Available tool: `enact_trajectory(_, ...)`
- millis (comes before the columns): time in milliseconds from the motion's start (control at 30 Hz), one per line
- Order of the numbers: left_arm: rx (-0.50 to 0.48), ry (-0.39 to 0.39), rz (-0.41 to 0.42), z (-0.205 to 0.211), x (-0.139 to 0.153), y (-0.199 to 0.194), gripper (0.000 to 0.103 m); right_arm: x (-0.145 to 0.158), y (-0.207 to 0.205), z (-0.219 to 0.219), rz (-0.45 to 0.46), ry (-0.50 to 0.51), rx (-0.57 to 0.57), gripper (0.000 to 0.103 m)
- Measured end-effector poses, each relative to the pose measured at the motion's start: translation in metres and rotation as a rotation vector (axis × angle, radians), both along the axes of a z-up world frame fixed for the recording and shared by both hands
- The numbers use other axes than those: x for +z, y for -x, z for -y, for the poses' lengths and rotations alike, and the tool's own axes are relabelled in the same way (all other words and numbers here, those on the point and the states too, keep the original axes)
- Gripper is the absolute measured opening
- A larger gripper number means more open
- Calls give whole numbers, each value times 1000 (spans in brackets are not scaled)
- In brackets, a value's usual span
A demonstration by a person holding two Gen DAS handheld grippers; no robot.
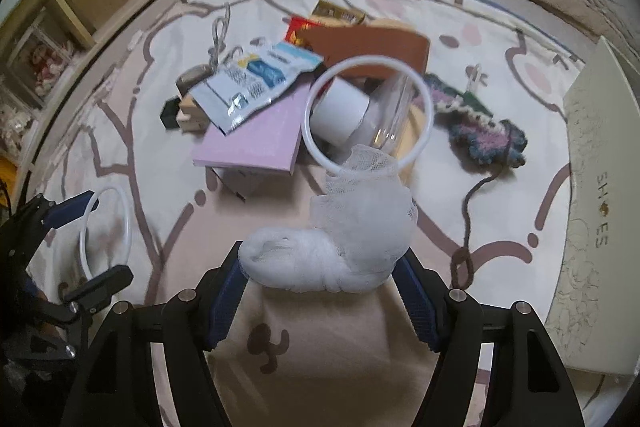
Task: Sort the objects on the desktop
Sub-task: 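Lift the puff with the right tool while the left tool lifts the white ring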
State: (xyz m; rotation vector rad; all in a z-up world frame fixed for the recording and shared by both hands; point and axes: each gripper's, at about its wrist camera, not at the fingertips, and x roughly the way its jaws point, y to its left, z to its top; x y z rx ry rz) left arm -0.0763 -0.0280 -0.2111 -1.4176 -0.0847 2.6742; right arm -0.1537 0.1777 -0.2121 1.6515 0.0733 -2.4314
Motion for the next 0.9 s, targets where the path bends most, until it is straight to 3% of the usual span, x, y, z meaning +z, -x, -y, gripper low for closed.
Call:
enact_trajectory(400,50,-50,-108,13,44,9,85,40,-13,-6,-100,67,-8,72)
enact_trajectory(900,67,-42,-190,6,78,14,85,87,-29,-15,-261,99,-1,72)
